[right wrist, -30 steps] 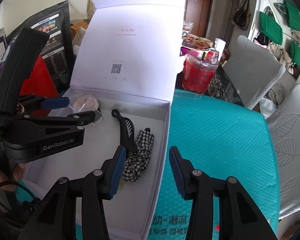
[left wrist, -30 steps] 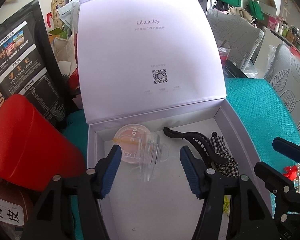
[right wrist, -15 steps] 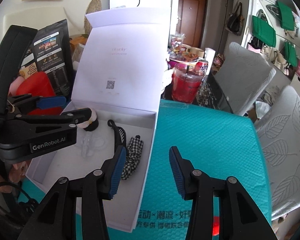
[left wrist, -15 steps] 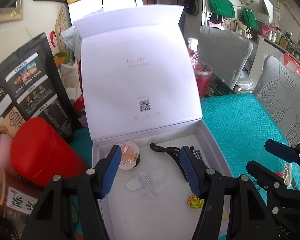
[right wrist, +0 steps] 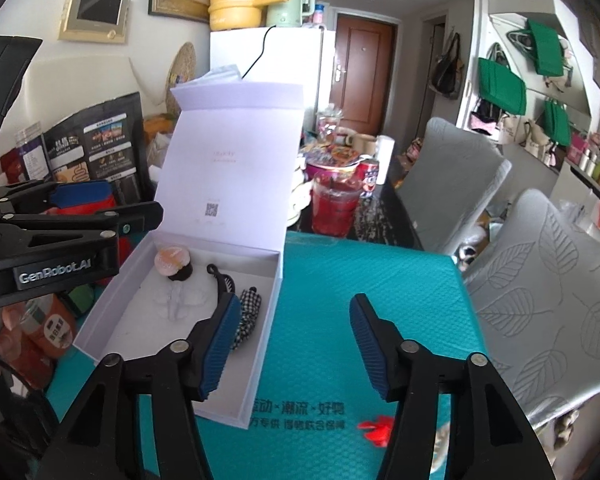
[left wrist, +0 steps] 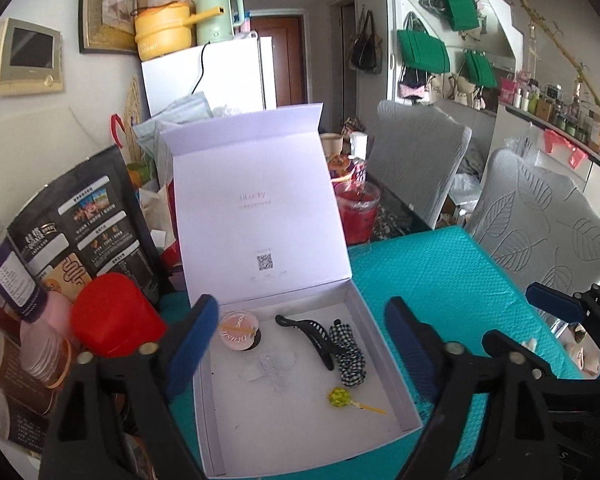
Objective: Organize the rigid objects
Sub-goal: 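Withdraw both open tools from the box toward the fan and S clip, then lower left tool onto marbled white S-shaped hair clip and close on it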
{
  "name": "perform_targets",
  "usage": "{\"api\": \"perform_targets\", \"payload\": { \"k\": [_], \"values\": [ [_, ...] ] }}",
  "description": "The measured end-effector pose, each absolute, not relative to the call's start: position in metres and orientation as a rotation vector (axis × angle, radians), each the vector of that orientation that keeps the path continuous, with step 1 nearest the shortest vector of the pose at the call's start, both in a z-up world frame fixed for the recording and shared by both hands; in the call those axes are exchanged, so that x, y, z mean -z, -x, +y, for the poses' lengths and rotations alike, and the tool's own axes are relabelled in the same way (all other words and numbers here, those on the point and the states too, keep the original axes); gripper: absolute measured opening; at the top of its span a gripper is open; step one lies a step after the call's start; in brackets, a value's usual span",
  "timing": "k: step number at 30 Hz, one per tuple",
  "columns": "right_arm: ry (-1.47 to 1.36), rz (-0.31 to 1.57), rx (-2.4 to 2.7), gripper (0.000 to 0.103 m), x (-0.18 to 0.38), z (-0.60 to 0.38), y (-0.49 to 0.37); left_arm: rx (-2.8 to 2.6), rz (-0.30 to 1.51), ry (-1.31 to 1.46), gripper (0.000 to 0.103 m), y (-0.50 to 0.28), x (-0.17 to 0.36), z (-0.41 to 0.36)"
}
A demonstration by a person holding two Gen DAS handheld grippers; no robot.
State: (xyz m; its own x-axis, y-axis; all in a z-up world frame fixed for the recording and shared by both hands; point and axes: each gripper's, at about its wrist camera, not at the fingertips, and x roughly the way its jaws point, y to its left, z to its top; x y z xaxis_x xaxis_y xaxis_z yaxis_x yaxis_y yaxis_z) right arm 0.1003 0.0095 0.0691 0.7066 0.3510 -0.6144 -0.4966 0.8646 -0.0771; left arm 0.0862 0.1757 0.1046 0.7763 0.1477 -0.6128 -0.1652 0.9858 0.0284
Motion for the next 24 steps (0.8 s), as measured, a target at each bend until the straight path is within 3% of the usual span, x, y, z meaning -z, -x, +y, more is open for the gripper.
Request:
{"api": "perform_targets", "payload": {
  "k": [2, 5, 11, 24],
  "values": [
    [0.237, 0.613, -0.46, 0.065, -0.075, 0.0, -0.092, -0.169, 0.639, 0.013, 0.097, -0.077, -0.112, 0.168],
    [0.219, 0.59, -0.441, 0.075, -0.082, -0.016, -0.078, -0.163, 0.624, -0.011, 0.097, -0.067, -0.12, 0.157],
    [0.208, 0.572, -0.397, 0.081, -0.089, -0.046, -0.047, -0.112, 0.615, -0.031, 0.097, -0.047, -0.123, 0.13],
    [0.158, 0.593, -0.292, 0.083, -0.076, -0.11, -0.007, 0.037, 0.645, -0.029, 0.097, -0.026, -0.098, 0.069]
  ]
}}
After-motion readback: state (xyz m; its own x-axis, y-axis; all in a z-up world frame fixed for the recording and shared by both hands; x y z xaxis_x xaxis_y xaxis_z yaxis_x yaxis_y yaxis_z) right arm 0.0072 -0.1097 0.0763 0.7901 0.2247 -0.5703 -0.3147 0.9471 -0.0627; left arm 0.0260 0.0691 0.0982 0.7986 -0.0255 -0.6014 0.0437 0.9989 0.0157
